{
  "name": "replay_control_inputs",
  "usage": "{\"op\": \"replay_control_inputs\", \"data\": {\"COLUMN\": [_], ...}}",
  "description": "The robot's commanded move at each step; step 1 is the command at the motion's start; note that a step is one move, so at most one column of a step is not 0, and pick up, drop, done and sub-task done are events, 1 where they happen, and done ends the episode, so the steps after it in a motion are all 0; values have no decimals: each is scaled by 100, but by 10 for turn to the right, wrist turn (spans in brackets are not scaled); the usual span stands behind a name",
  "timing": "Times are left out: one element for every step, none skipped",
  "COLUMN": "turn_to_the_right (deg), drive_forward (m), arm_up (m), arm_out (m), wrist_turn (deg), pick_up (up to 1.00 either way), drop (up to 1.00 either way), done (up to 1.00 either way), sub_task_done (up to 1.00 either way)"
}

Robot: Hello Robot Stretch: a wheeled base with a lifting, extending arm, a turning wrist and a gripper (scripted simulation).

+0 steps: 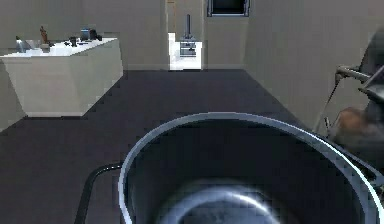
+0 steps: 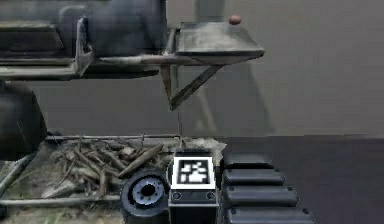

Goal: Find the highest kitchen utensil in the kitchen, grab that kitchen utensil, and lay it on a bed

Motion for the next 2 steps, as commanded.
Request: {"op": "replay_control_inputs", "data": {"turn_to_the_right": [0, 0], "drive_forward": [100, 100], "arm_up": [0, 0], "arm_out": [0, 0], "wrist_turn": [0, 0], "pick_up": [0, 0], "drop": [0, 0], "done": [0, 0], "sub_task_done": [0, 0]}}
